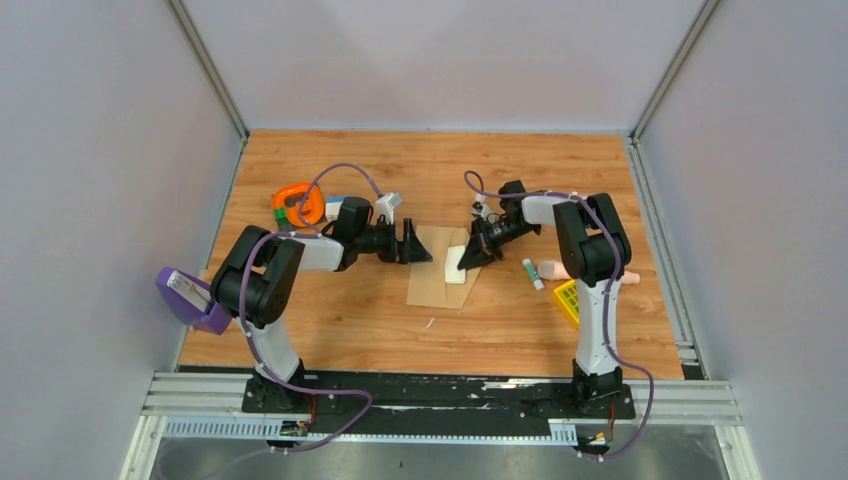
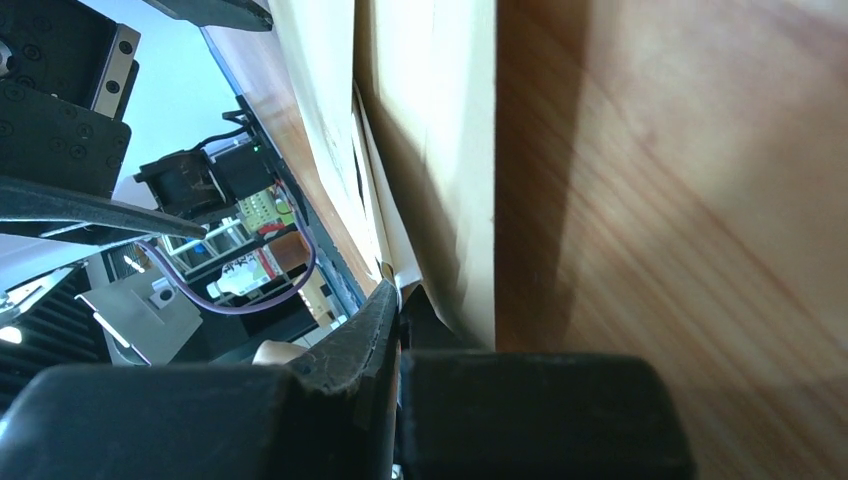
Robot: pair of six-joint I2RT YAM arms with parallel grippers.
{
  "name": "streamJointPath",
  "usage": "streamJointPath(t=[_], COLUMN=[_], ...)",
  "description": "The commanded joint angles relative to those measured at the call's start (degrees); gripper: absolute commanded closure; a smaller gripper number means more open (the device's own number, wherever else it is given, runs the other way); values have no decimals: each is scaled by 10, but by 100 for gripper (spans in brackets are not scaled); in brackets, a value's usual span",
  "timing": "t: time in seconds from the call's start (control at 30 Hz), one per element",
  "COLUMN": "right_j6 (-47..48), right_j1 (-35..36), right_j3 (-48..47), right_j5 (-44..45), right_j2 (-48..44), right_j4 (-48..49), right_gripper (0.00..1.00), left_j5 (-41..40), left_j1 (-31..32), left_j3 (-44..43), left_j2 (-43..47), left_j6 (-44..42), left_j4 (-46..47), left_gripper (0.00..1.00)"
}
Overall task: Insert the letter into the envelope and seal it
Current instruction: Place the letter in the envelope.
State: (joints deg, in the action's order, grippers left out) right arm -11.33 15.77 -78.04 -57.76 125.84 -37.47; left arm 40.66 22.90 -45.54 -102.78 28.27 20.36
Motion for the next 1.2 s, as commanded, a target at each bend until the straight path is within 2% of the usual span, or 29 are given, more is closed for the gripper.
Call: streamJointPath(t=[0.0,0.57,0.73,0.8,0.9,1.17], right_j6=[3,12,30,34,38,58], right_j1=[12,17,14,12,10,7], right_j3=[-19,-28,-42,-42,-41,-43], right_j5=[-6,-1,2,10,19,36], right_j2=[11,10,1,-8,-16,-29], right_j4=[4,0,-21,-24,-29,-46], right_gripper=[100,100,76,70,64,58], left_j5=[-5,-4,-7,-7,-7,-11], left_j1=[5,5,5,4,5,4], left_j3=[6,8,8,8,9,6], left_j2=[-14,-11,-7,-6,-7,-4], left_j6=[5,5,2,1,3,-11], left_j4=[-17,-15,-15,-14,-12,-18], left_gripper=[0,0,0,0,0,0])
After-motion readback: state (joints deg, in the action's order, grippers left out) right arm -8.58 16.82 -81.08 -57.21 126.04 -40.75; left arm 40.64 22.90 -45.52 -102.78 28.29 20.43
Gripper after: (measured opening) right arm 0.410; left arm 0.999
